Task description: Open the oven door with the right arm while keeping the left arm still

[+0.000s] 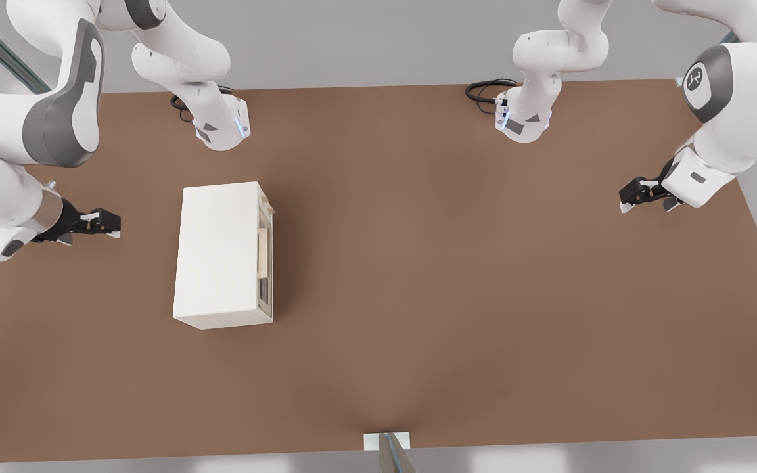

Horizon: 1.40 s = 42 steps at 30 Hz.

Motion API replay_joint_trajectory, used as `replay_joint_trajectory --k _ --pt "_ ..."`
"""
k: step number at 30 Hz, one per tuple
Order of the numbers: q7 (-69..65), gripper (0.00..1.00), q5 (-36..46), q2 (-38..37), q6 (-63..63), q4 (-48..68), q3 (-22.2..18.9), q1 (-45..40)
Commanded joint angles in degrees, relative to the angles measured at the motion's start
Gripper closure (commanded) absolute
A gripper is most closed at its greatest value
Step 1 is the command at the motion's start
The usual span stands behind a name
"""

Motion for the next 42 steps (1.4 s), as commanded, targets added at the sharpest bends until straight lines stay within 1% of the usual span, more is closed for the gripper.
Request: replay_joint_trajectory --k 1,4,5,6,7,8,9,10,11,12,13,14,15,18,19,20,21,24,35,42 --pt "0.52 0.00 0.04 -0.06 -0.13 0.03 -0.01 -0.01" --pt "1.04 0.00 -0.05 0.02 -1.01 0.03 0.34 0.69" --pt "0.52 0.02 -0.40 0.82 -1.01 -0.06 0.52 1.04" --pt "0.08 0.62 -1.45 1.52 -2.07 0.11 0.60 2.10" --pt "-0.01 1.00 -6.54 1.61 -3.12 0.11 1.04 6.04" --pt "5.86 1.00 -12.35 2.57 -6.37 0.11 1.22 13.25" --pt "17.81 1.00 -14.64 3.89 -9.44 0.11 1.22 19.58" --pt "23.80 1.00 -14.99 6.35 -13.49 0.99 1.31 22.57" --pt "29.95 1.00 -19.38 9.69 -16.92 3.10 1.22 27.92" --pt "37.24 1.00 -21.06 14.78 -20.08 5.65 1.22 32.24" --pt "45.33 1.00 -21.67 21.03 -20.08 7.50 0.60 37.07" --pt "50.08 1.00 -24.83 22.96 -20.26 7.59 -0.27 40.67" --pt "54.30 1.00 -26.42 24.54 -19.82 7.59 -0.28 42.17" --pt "65.64 1.00 -26.51 27.18 -19.73 7.50 -0.72 44.19" --pt "66.43 1.00 -26.94 27.62 -19.73 7.50 -0.72 44.20" --pt "66.52 1.00 -29.05 28.50 -19.73 7.50 -0.72 44.20" --pt "69.06 1.00 -29.76 29.73 -19.82 7.41 -0.72 44.46" --pt "70.65 1.00 -29.76 31.49 -18.86 6.88 -1.51 44.46" --pt "70.39 1.00 -30.02 31.49 -10.33 1.08 -1.51 43.32" --pt "70.39 1.00 -30.55 32.28 -9.45 0.91 -1.51 43.40"
